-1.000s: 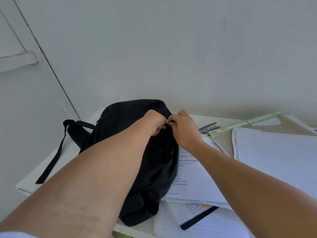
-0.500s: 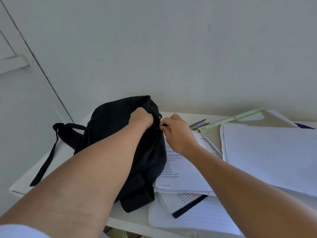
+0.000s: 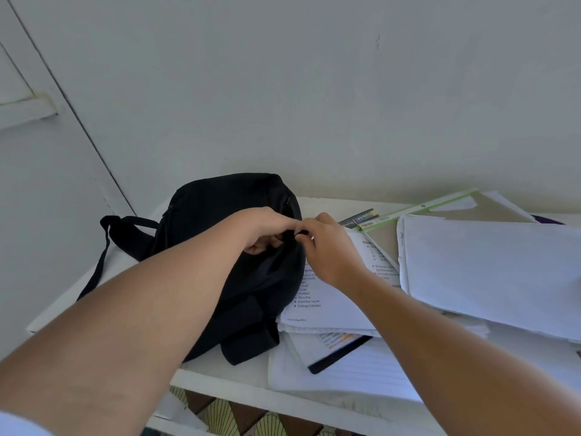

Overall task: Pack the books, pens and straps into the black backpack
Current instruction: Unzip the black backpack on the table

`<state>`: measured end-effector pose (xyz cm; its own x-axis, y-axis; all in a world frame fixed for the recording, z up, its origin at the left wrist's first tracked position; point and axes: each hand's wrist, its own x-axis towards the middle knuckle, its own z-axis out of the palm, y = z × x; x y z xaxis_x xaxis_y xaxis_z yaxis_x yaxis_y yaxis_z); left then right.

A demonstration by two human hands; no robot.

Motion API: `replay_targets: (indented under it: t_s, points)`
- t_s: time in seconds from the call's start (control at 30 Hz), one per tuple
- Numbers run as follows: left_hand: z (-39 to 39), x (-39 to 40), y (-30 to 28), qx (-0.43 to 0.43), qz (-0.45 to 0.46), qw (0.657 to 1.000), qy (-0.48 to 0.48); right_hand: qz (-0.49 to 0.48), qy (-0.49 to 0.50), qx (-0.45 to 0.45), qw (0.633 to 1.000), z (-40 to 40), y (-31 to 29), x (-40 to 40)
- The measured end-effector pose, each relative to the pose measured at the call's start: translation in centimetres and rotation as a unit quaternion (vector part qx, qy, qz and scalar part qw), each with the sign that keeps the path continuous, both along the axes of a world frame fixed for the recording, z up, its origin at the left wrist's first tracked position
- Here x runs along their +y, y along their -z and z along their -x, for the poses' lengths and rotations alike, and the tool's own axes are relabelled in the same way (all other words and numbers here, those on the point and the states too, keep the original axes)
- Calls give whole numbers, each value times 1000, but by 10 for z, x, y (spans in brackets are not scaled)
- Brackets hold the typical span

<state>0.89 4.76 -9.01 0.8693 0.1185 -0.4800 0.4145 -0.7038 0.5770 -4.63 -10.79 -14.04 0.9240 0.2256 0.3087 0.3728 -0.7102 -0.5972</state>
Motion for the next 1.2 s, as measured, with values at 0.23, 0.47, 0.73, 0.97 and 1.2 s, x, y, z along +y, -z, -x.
replay_targets:
  t_s: [0.23, 0.47, 0.73, 0.97, 1.2]
  points:
    - [-7, 7, 14, -199, -98, 974, -52, 11, -68, -13, 998, 18, -5, 2]
    - [50, 10, 5, -321, -65, 945, 8, -30, -44, -8, 999, 30, -8, 3]
    - [134, 6, 19, -326, -226, 909, 128, -139, -37, 97, 985, 46, -3, 9]
    - [133, -5, 41, -354, -220, 908, 43, -107, -52, 94, 988, 43, 11, 0]
    - [152, -12, 38, -374, -291, 880, 24, 102, -59, -32, 992, 39, 10, 10]
